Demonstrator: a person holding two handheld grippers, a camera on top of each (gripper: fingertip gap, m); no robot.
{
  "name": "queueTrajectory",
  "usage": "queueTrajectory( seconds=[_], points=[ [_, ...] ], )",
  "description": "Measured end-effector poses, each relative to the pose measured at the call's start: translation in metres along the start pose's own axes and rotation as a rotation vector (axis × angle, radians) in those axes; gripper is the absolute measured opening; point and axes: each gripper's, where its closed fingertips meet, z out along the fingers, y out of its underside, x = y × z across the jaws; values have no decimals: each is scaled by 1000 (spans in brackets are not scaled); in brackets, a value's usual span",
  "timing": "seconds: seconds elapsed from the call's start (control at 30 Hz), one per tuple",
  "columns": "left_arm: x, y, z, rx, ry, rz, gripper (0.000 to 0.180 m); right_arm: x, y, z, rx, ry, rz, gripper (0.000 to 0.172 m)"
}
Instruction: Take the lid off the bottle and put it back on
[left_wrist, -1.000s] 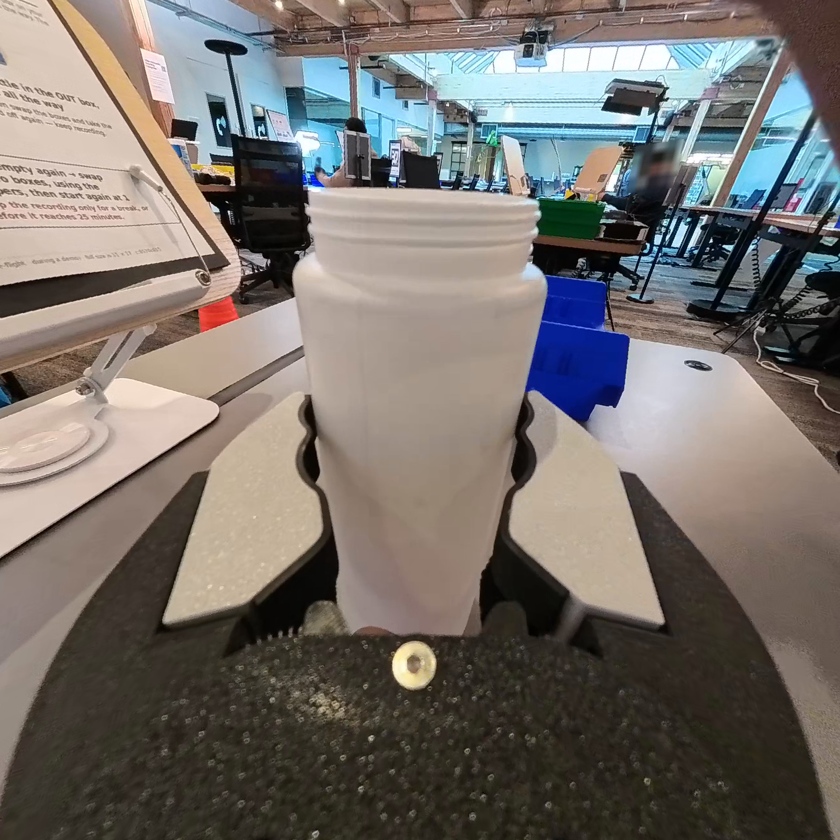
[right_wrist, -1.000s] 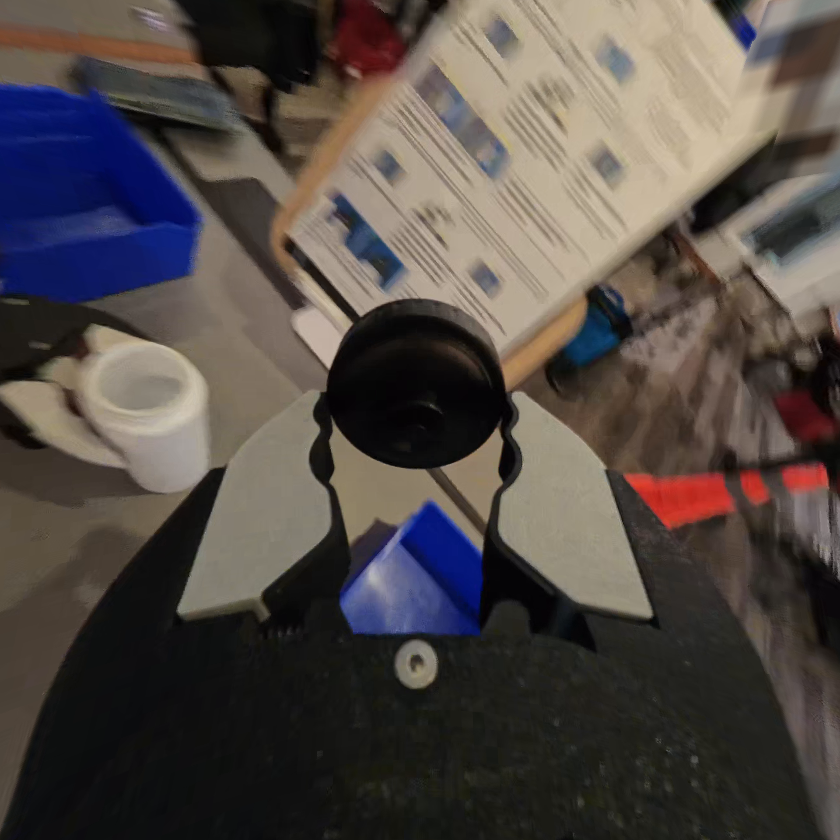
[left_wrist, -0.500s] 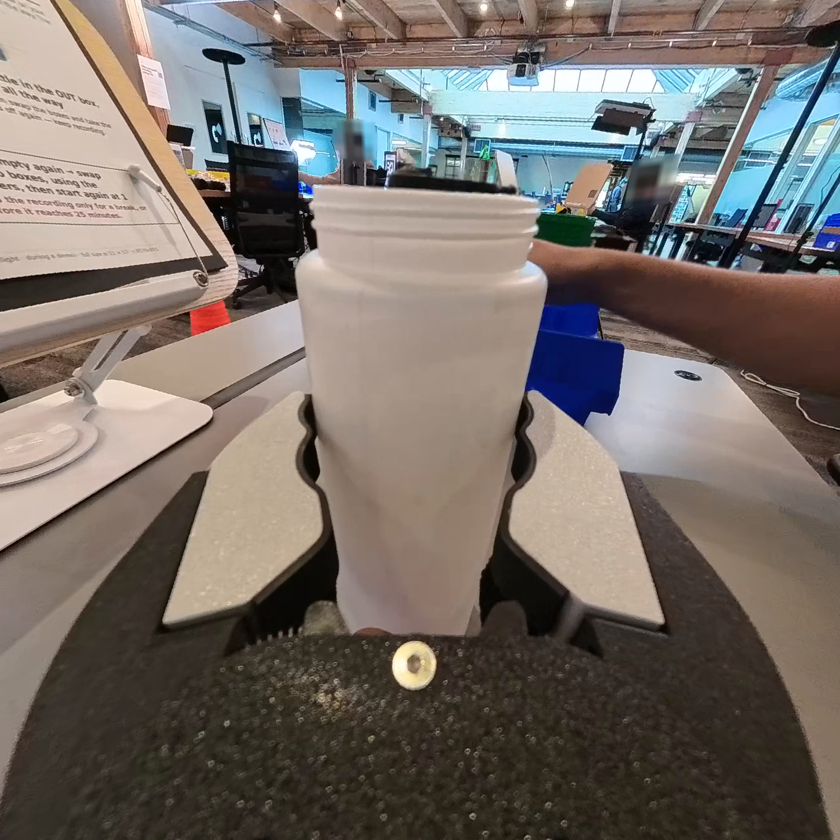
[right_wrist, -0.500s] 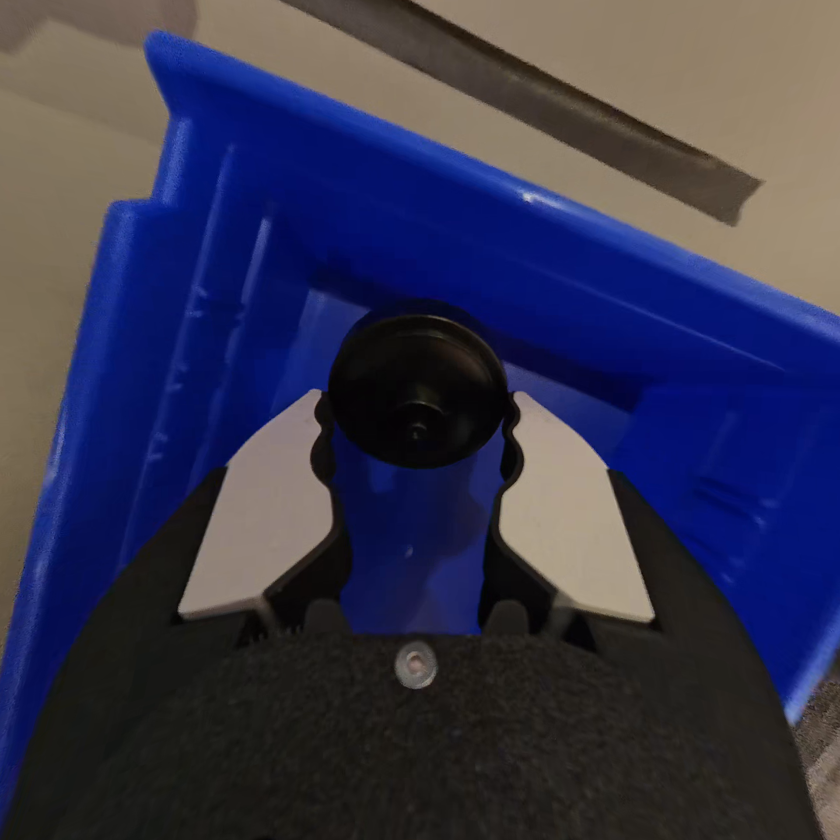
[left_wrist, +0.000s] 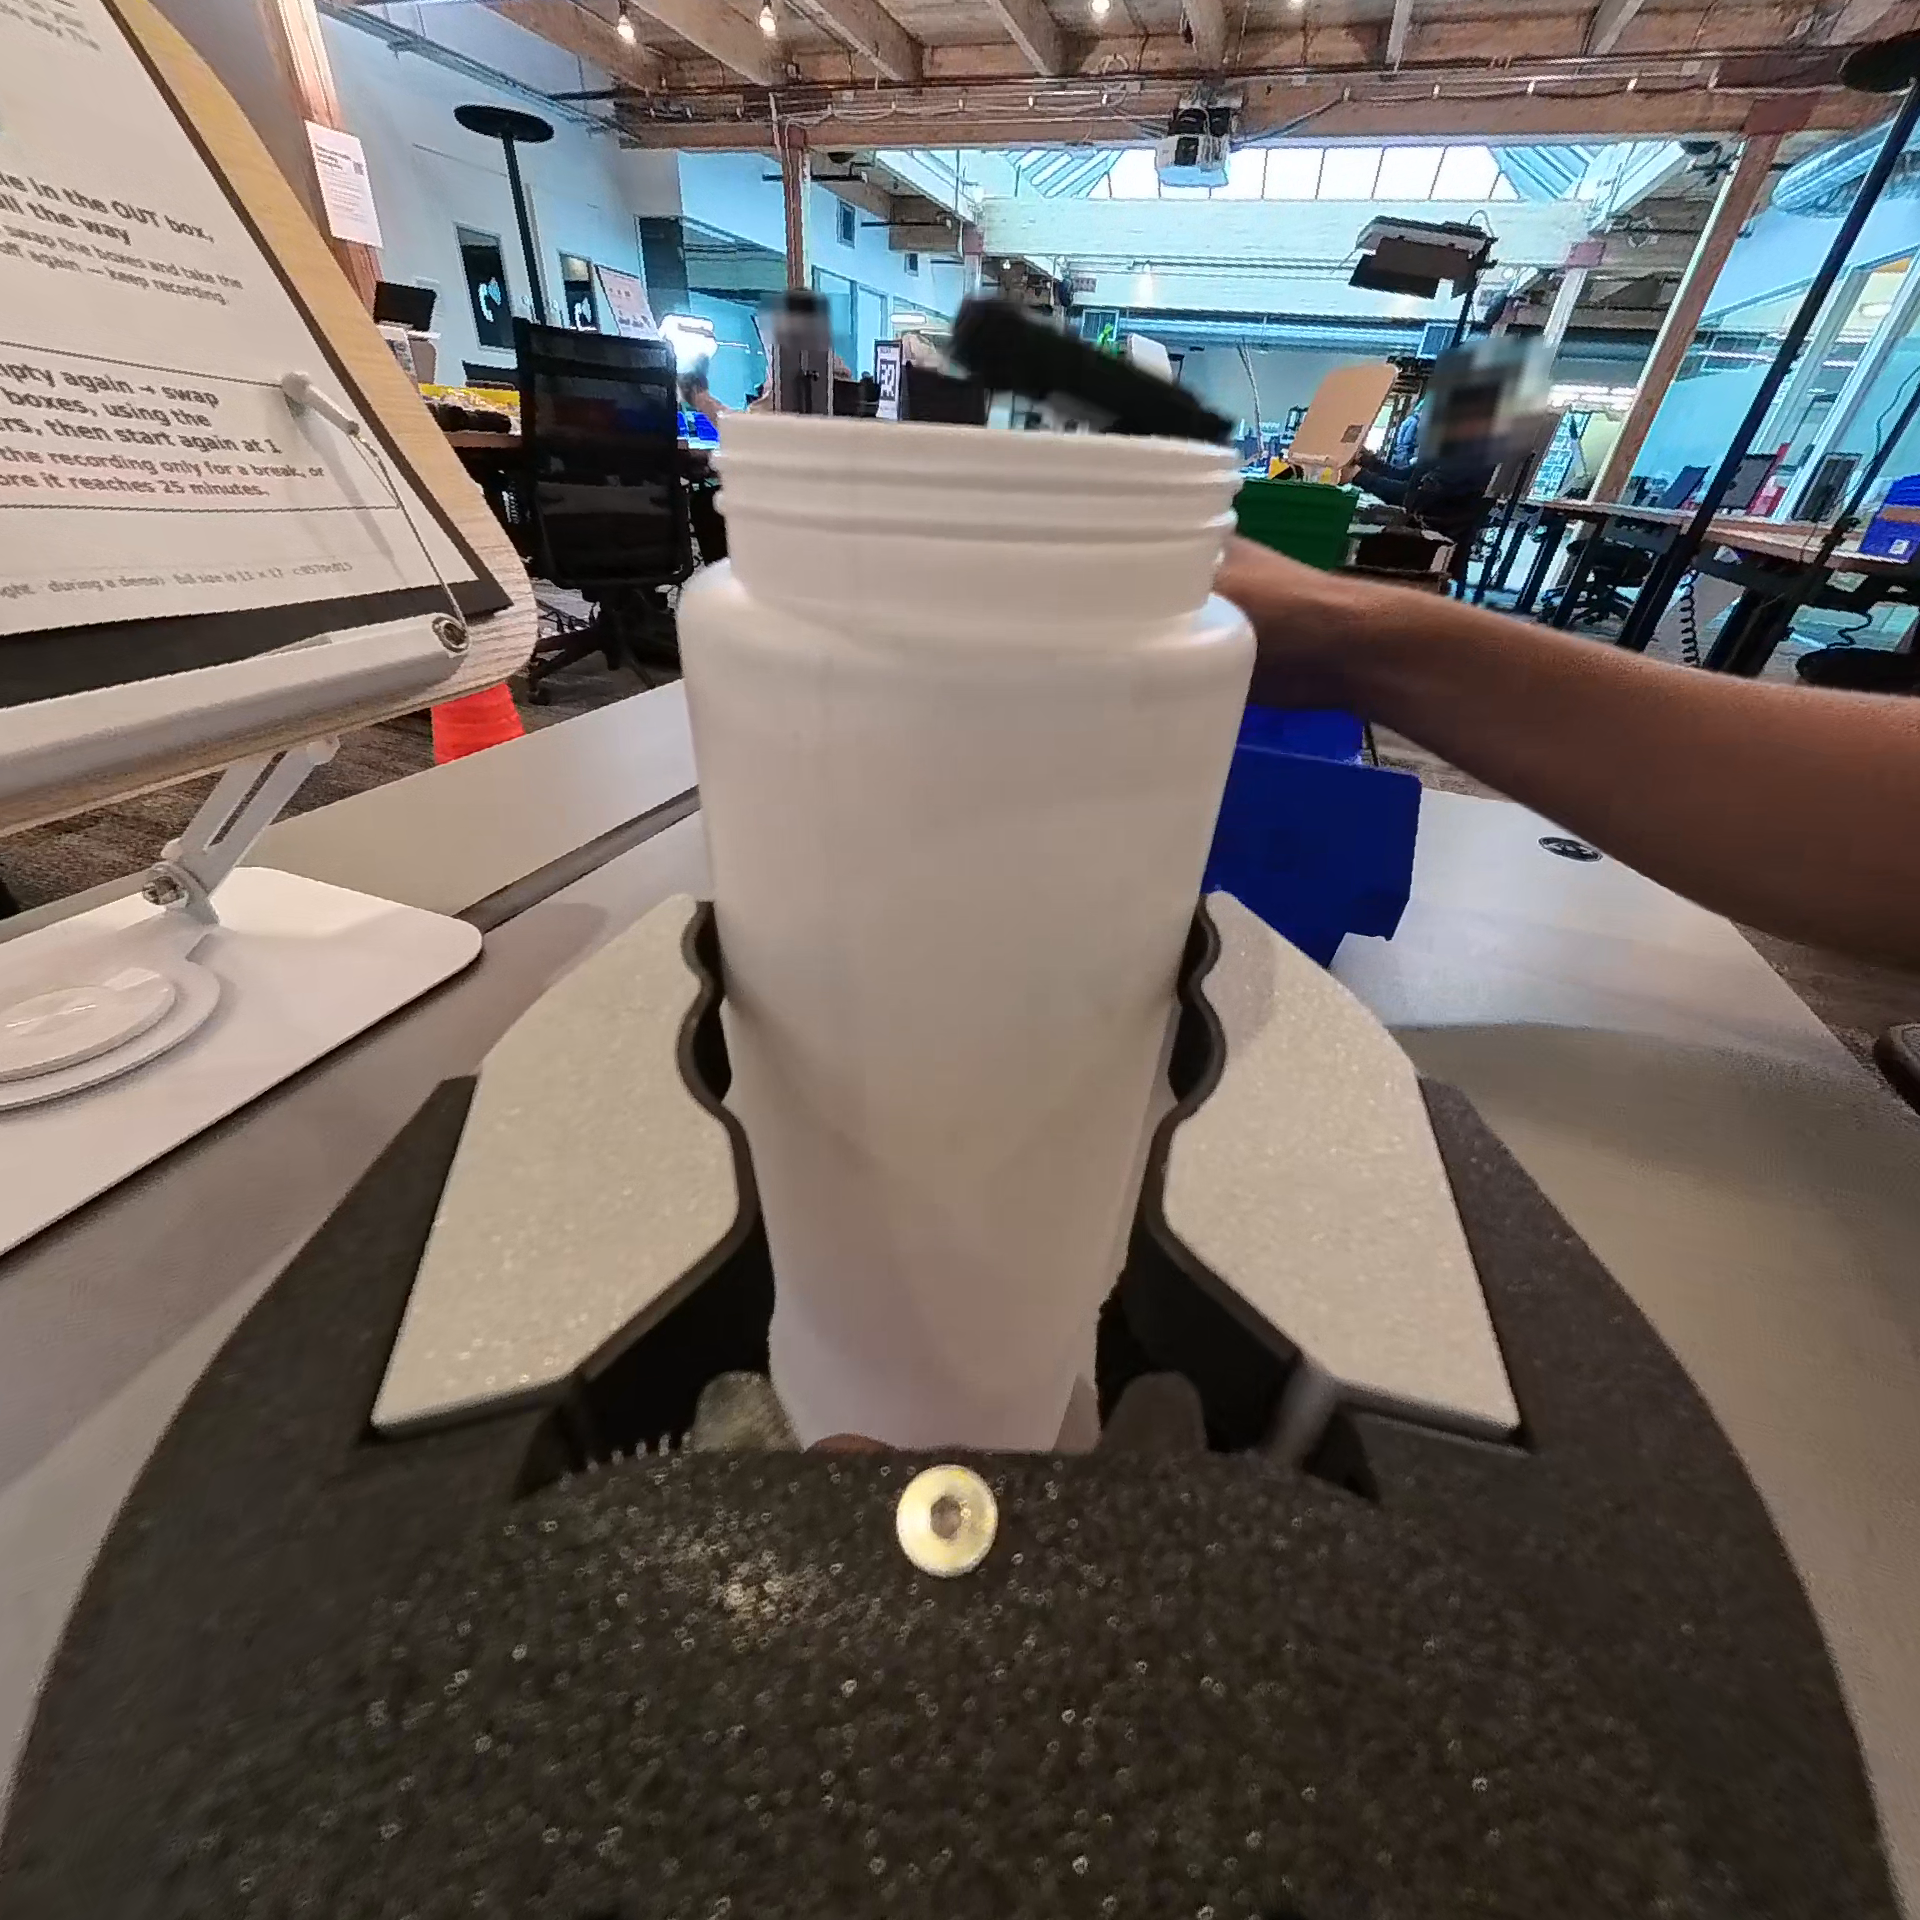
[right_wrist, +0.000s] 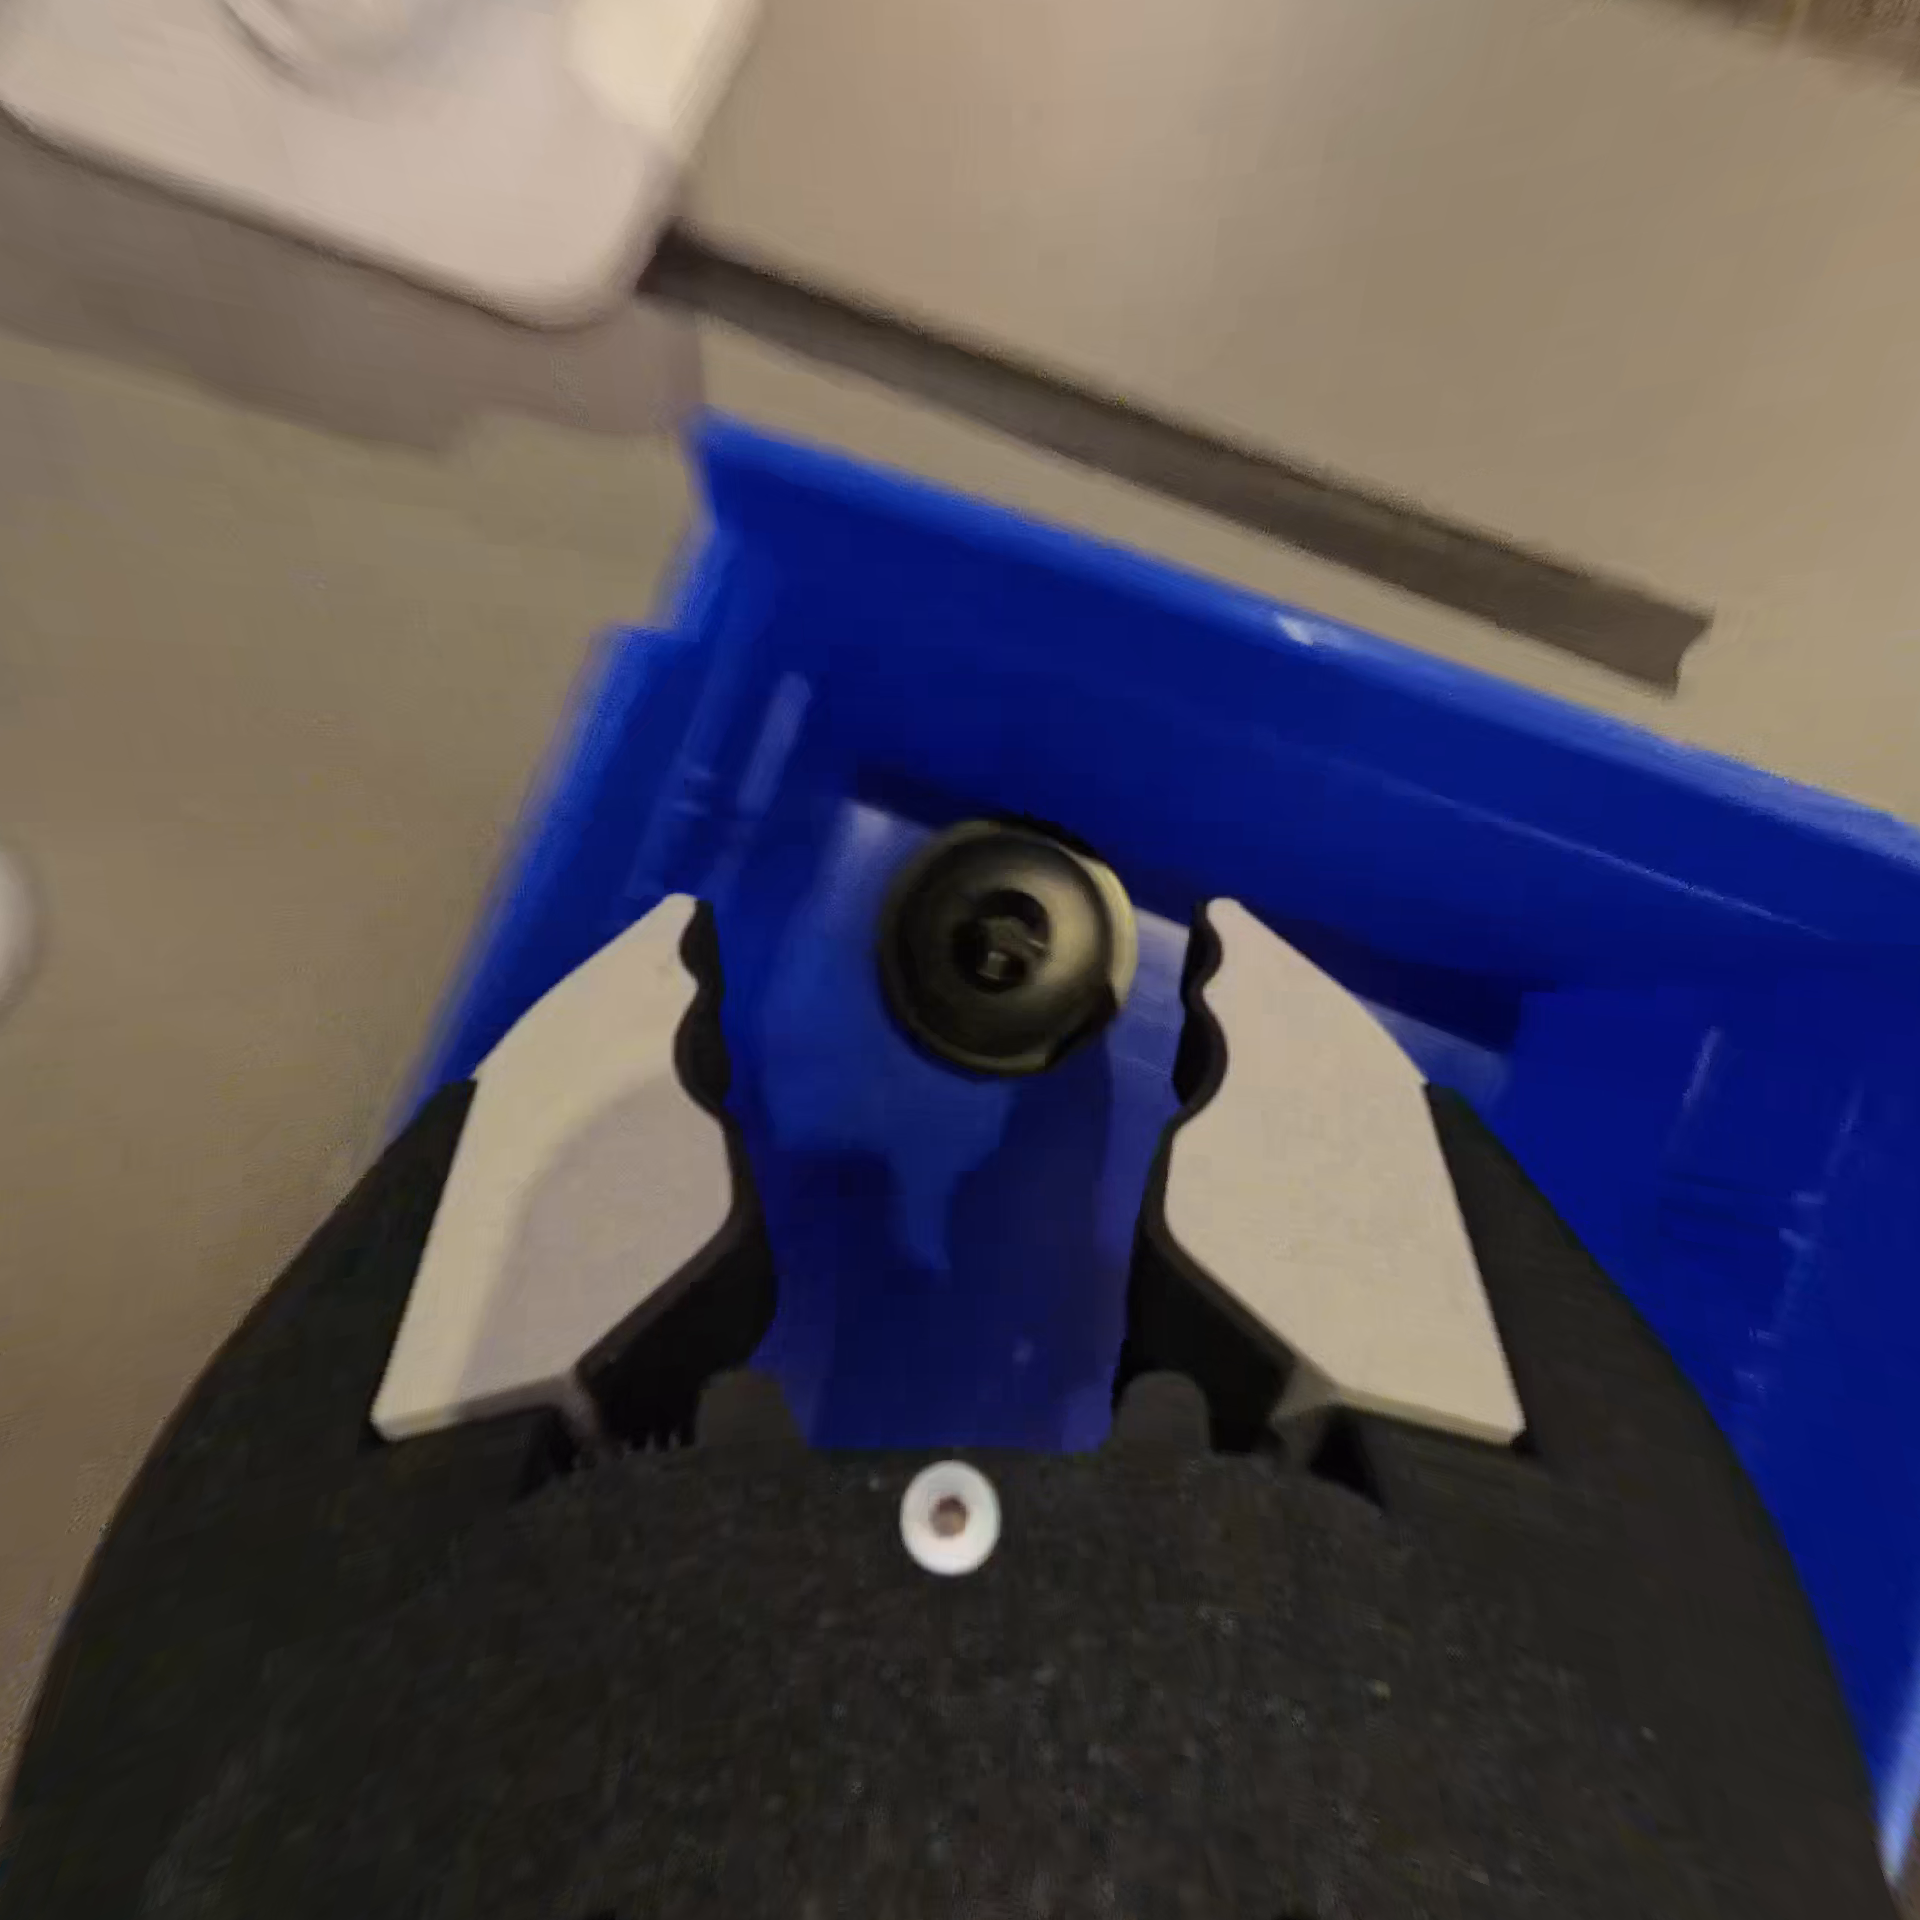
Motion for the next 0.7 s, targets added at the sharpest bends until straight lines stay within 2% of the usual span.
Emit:
queueTrajectory(
  seconds=[0.13,0.27,0.3,0.37,0.5,0.63,0.7],
  points=[
    [1,1,-1,-7,6,-1,84,-65,-34,-80,435,-269,25,84],
    [4,3,-4,-19,13,-20,84,-144,-36,-138,782,-467,-185,88],
    [4,1,-6,-16,1,-24,87,-163,-35,-145,809,-492,-254,91],
    [5,-11,-13,21,-23,-63,95,-195,-28,-149,745,-545,-302,85],
    [15,-35,-46,72,-152,-110,96,-244,-29,-137,704,-663,-248,93],
    [40,-13,-88,66,-320,-323,92,-272,-31,-85,698,-680,-103,111],
    [61,7,-106,60,-361,-417,92,-289,-28,-57,675,-701,-110,118]
  ],
)
